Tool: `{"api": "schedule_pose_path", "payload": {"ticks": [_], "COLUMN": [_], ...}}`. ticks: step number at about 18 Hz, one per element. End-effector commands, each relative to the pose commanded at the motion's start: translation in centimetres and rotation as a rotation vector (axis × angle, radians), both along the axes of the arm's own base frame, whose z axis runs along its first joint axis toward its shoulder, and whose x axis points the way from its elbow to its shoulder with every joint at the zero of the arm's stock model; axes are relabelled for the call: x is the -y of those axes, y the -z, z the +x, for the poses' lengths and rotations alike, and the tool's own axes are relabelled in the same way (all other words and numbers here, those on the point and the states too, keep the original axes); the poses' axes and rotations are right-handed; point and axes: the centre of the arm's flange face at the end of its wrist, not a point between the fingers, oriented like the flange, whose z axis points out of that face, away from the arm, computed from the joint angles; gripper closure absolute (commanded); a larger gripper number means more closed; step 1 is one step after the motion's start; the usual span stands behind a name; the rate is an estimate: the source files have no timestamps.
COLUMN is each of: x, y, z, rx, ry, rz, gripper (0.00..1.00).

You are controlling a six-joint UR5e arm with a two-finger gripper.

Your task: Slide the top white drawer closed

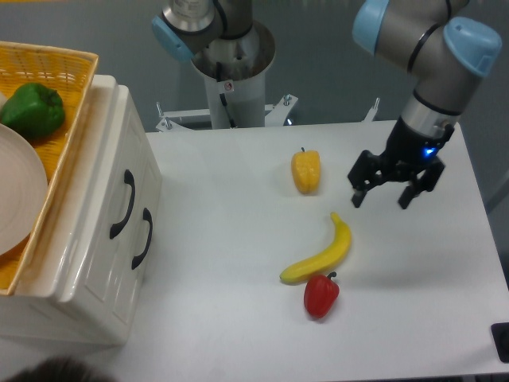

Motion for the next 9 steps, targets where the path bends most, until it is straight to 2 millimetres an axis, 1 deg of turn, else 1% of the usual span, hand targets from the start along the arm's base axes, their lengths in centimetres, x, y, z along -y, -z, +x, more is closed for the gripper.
{"api": "schedule_pose_path", "payload": {"ticks": [2, 4, 5, 7, 8, 9], "x": [1.2, 3.0, 4.0, 6.5, 8.3, 10.6], "y": [-0.2, -0.3, 0.0, 0.0, -0.1, -0.3], "z": [-0.4, -1.2, -1.7, -3.0, -4.2, -5.1], "rx": [-0.086, -0.148, -0.162, -0.176, -0.175, -0.169], "ry": [0.151, 0.291, 0.346, 0.419, 0.432, 0.432], "rz": [-0.116, -0.249, -0.319, -0.436, -0.471, -0.480], "gripper": [0.00, 0.00, 0.00, 0.00, 0.00, 0.00]}}
